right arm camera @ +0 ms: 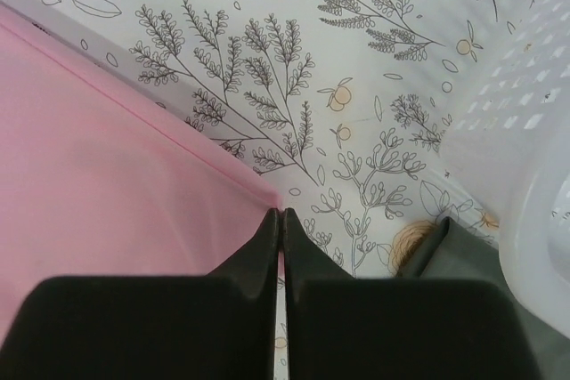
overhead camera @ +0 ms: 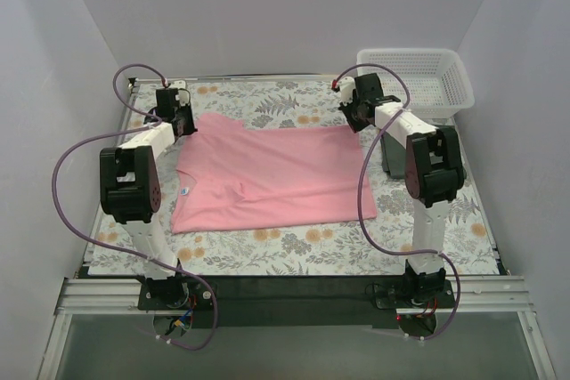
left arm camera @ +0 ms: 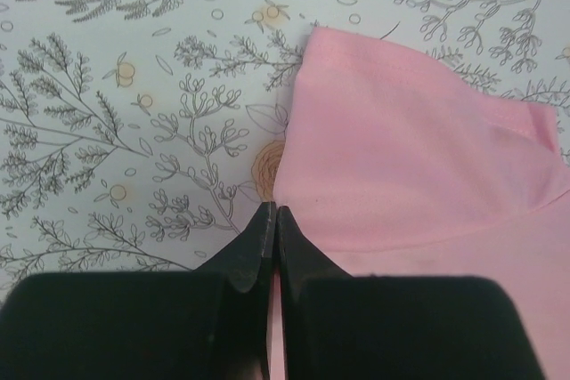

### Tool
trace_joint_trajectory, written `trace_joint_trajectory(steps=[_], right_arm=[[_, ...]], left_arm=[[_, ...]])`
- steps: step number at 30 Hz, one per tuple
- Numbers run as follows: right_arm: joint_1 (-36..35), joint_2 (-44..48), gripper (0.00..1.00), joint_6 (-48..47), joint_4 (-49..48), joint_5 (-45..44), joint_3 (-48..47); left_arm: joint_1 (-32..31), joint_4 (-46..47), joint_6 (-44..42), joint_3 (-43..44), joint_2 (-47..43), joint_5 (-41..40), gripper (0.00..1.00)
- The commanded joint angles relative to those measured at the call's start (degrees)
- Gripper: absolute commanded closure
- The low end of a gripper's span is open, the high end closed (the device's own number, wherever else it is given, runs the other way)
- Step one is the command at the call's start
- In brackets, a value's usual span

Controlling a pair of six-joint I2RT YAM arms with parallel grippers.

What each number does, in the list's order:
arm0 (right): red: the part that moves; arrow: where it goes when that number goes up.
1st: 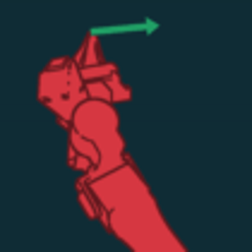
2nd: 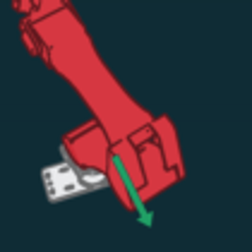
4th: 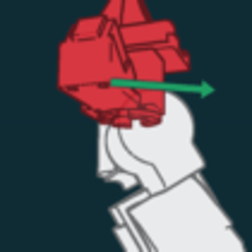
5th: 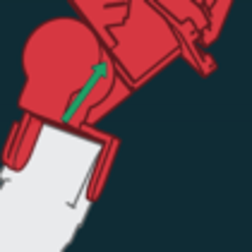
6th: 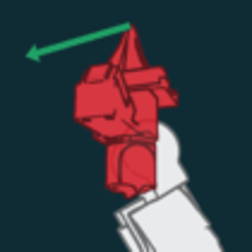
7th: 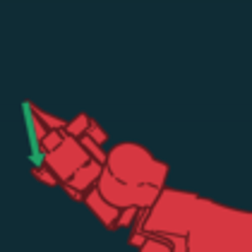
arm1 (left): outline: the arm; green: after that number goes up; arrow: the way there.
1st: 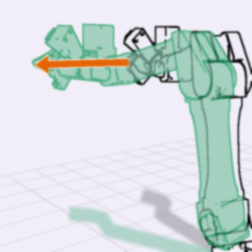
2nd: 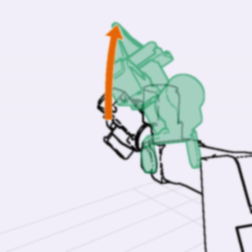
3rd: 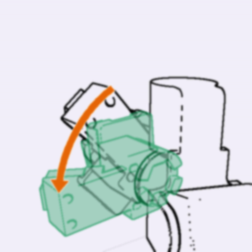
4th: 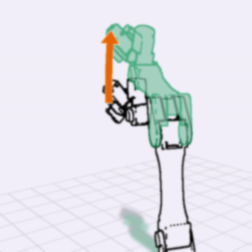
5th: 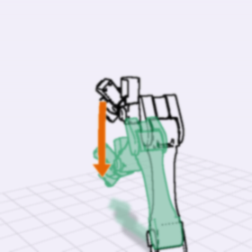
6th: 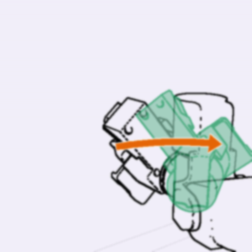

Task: Fold and stack the t-shirts
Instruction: Fold the tshirt

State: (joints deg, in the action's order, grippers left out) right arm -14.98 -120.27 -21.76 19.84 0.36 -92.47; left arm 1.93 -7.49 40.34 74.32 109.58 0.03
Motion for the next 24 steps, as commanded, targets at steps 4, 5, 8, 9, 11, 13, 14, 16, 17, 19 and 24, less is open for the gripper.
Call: trace_joint_trajectory(steps=[4, 5, 8, 9, 11, 13, 14, 16, 17, 19, 24], right_arm=[[1.10, 5.74, 0.99, 3.39, -0.76, -0.10, 3.51], [1.10, 5.75, 0.99, 3.39, -0.76, -0.10, 4.04], [1.53, 7.94, 0.99, 3.92, -1.20, -2.11, 5.62], [1.71, 8.20, 0.99, 4.09, -1.12, -2.29, 5.89], [2.06, 9.17, 0.99, 4.27, -1.12, -2.47, 6.68], [2.24, 9.70, 0.99, 4.36, -1.11, -3.34, 6.86], [2.33, 10.31, 0.99, 4.44, -1.11, -3.52, 7.12], [2.33, 10.84, 0.99, 4.18, -1.20, -3.18, 7.12], [2.41, 11.37, 0.99, 4.27, -1.12, -3.09, 7.21], [2.33, 11.90, 0.99, 4.62, -0.85, -2.21, 7.39], [2.41, 13.13, 0.99, 7.34, 2.04, -2.12, 8.09]], left_arm=[[0.26, 0.10, 1.67, -3.57, -6.56, -3.11, 1.00], [0.26, 0.10, 1.67, -3.57, -6.57, -3.11, 1.00], [0.26, 0.19, 2.11, -4.19, -7.54, -4.07, 1.00], [0.35, 0.28, 2.20, -4.45, -7.80, -4.25, 1.00], [0.35, 0.28, 2.38, -4.45, -8.24, -4.78, 1.00], [0.35, 0.28, 2.47, -4.54, -8.50, -4.95, 1.00], [0.35, 0.37, 2.47, -4.63, -8.85, -4.95, 1.00], [0.26, 0.19, 2.64, -4.98, -9.21, -4.61, 1.00], [0.35, 0.19, 2.73, -4.98, -9.47, -3.99, 1.00], [0.35, -0.25, 3.08, -5.24, -10.26, -3.64, 1.00], [0.35, -2.00, 3.70, -5.94, -12.45, -3.02, 1.00]])
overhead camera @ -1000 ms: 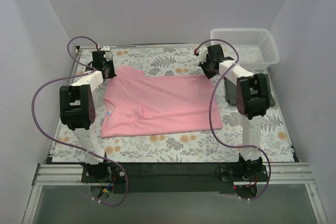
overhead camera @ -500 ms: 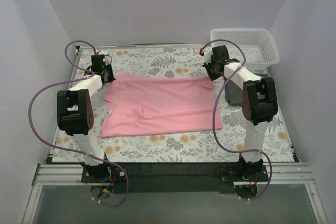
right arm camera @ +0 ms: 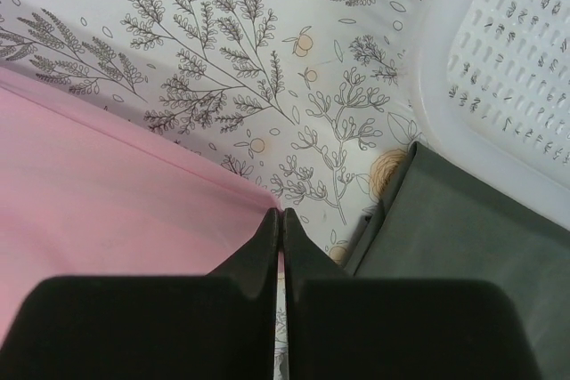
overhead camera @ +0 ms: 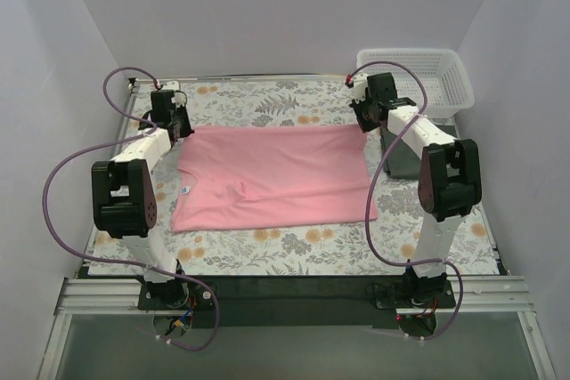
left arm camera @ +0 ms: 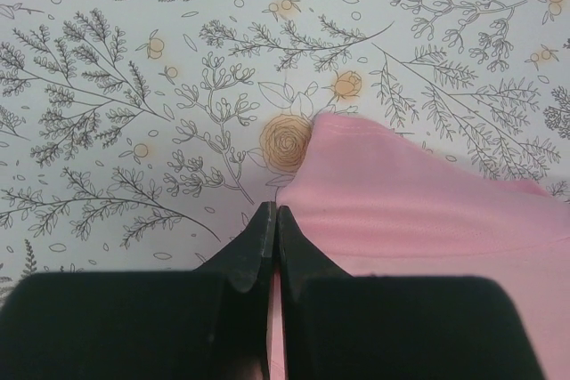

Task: Fold and stack the t-shirts
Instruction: Fold the tshirt

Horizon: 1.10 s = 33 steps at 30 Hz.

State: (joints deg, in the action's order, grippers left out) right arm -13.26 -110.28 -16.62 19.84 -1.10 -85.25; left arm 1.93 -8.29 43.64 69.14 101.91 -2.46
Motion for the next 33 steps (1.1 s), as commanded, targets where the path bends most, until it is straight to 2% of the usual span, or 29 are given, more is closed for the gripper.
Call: trace_joint_trajectory(steps=[1, 18, 33], right_arm=[[0.60, 3.75, 0.99, 2.64, 2.48, -0.39, 1.14], [0.60, 9.91, 0.99, 13.45, 5.83, -3.55, 8.96], [0.60, 15.53, 0.99, 18.47, 7.67, -6.72, 13.09]], left_arm=[[0.26, -1.46, 0.57, -0.94, -5.05, -0.44, 1.00], [0.35, -10.51, 8.65, -3.84, -10.67, -4.04, 1.00], [0.35, -11.83, 8.66, -7.09, -14.19, -5.02, 1.00]])
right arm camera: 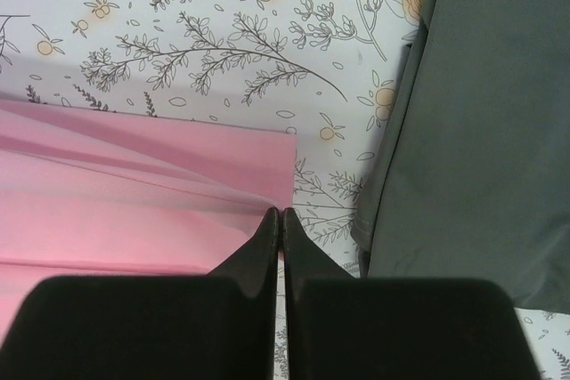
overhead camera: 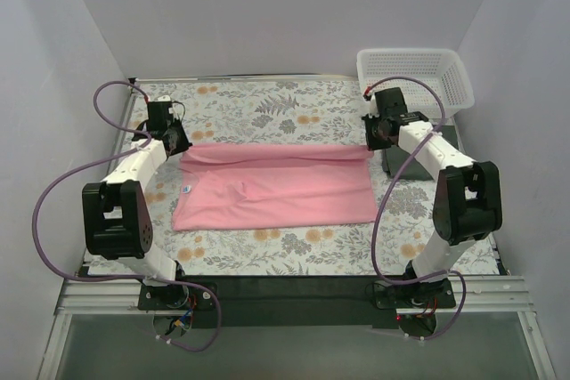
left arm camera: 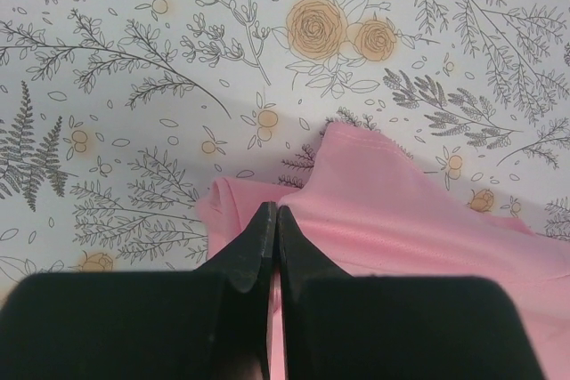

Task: Fold and stack the t-shirts
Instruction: Fold the tshirt

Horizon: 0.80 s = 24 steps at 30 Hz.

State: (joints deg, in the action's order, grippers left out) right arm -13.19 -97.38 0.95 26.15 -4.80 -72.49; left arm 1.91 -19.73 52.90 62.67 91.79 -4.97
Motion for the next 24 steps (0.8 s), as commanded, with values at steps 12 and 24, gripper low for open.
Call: trace_joint_trajectory(steps=[12, 24], right_arm=[[0.54, 4.48, 0.99, 4.05, 2.85, -0.48, 4.72], [0.53, 3.87, 0.99, 6.87, 3.11, 0.58, 7.80]], left_arm=[[0.29, -0.14, 0.53, -4.31, -4.69, -1.45, 1.00], [0.28, 2.15, 2.47, -8.36, -4.16, -0.30, 1.00]])
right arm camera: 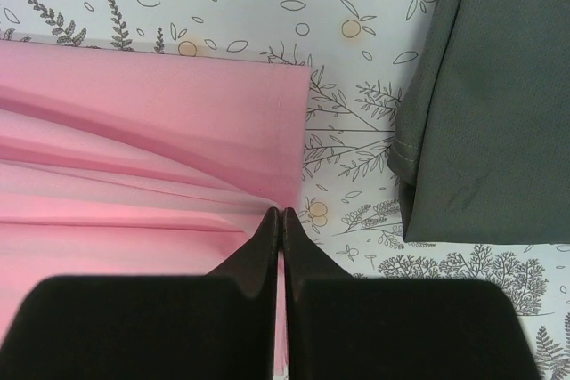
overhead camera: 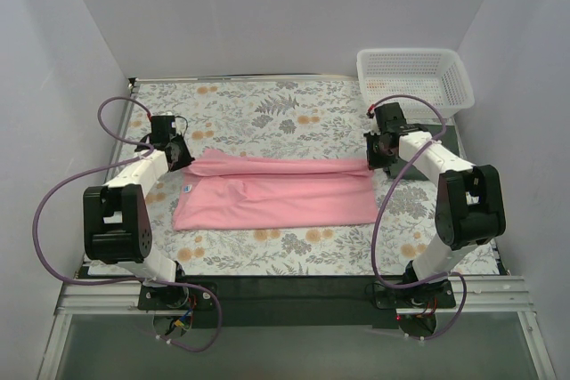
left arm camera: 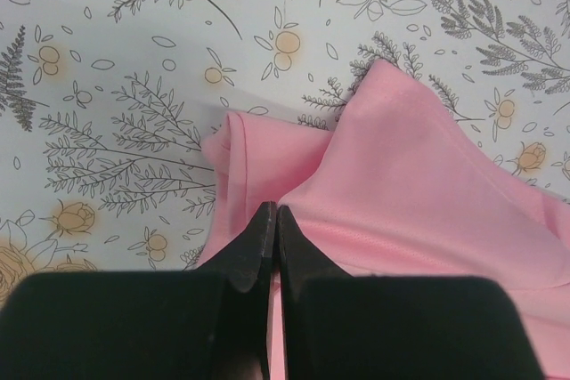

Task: Fold and stack the t-shirts
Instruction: Fold the tshirt

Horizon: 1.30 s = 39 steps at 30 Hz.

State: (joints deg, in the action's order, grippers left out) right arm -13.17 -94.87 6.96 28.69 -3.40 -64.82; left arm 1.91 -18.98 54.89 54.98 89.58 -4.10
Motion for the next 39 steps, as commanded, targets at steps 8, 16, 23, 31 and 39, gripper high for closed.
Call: trace_joint_trajectory(steps=[8, 16, 23, 31, 39], right_arm=[[0.51, 2.58, 0.99, 0.69, 1.28, -0.29, -1.01], [0.51, 1.44, 0.99, 1.39, 1.55, 0.32, 1.53], [0.51, 0.74, 0.98, 1.92, 1.63, 2.07, 2.59], [0.07, 5.56, 0.73, 1.57, 2.95, 6.56, 5.22], [-0.63, 15.84, 0.56, 1.92, 2.26, 10.60, 9.62]], left_arm=[[0.28, 1.58, 0.74, -0.93, -1.87, -1.44, 1.00], [0.28, 2.19, 3.20, -3.74, -2.48, -1.00, 1.00], [0.20, 3.43, 5.40, -6.37, -2.74, 0.32, 0.97], [0.28, 1.15, 8.12, -7.43, -8.98, -0.21, 0.54], [-0.42, 2.11, 5.93, -6.03, -12.77, 6.01, 0.23]])
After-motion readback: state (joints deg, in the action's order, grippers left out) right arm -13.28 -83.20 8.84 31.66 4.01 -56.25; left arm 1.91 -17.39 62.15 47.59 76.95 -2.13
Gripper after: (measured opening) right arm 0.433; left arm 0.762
